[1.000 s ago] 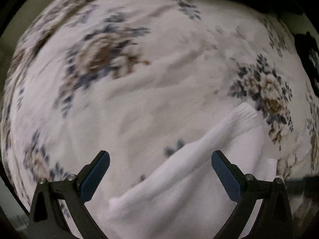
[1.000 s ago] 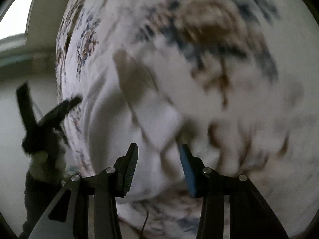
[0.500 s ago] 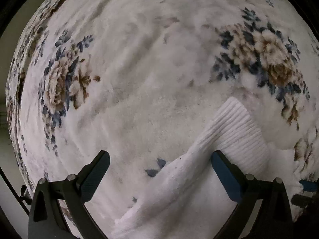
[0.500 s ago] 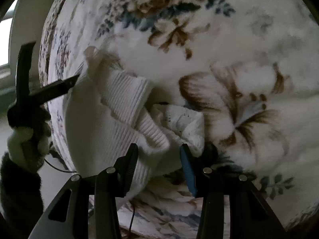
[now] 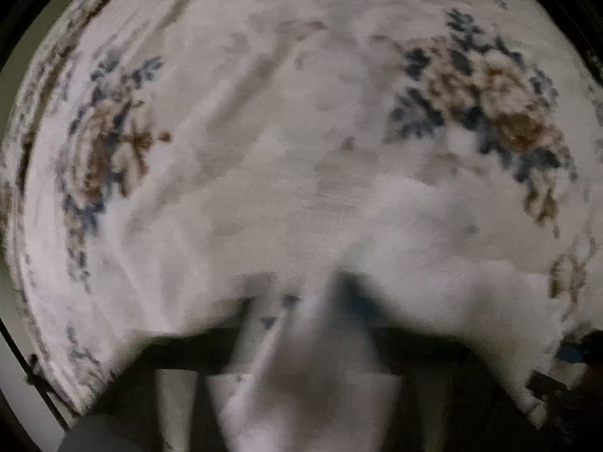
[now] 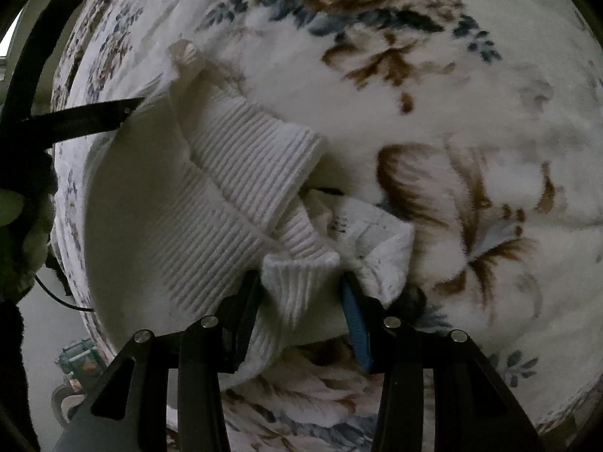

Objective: Fold small clothes

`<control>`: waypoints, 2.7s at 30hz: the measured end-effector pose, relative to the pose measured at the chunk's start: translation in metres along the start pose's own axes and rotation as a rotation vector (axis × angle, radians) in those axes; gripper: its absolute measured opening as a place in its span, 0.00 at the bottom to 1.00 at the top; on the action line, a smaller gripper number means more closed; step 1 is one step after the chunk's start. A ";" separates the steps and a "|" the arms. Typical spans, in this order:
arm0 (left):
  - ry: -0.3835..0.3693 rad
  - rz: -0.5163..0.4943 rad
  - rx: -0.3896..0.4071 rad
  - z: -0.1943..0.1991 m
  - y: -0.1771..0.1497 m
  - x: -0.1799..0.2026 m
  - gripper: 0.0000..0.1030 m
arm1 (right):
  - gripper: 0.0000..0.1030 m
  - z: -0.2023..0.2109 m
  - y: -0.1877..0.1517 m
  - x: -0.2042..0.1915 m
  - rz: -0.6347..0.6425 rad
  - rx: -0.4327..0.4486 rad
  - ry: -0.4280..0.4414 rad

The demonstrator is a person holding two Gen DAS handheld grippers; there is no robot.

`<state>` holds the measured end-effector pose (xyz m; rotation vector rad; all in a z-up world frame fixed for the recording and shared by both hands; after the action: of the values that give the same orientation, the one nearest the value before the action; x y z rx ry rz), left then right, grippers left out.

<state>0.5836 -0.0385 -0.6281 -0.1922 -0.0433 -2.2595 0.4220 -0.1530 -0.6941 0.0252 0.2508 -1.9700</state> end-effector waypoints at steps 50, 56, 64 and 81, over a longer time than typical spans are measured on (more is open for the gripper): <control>-0.215 0.930 0.551 0.104 -0.249 -0.031 0.69 | 0.61 0.080 0.062 -0.002 0.293 0.068 0.023; -0.234 1.118 0.399 0.018 -0.341 0.004 0.69 | 0.61 0.040 0.089 -0.048 0.369 -0.016 0.021; -0.296 1.153 0.457 0.029 -0.350 -0.009 0.69 | 0.07 0.015 0.088 -0.040 0.492 -0.037 -0.090; -0.366 0.207 0.043 0.015 -0.066 -0.070 0.69 | 0.74 -0.013 -0.035 0.025 -0.152 -0.176 0.426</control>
<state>0.5789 0.0588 -0.6214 -0.5597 -0.2539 -1.9904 0.3784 -0.1598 -0.7044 0.3214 0.7213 -2.0711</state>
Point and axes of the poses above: each gripper's, at about its wrist camera, not at the fingertips, and z roughly against the way its jaws point, x to its right, y to its top, the point moved 7 cm from there along -z, roughly the way its jaws point, and after that the axes turned 14 degrees about -y, right-handed, at the moved point
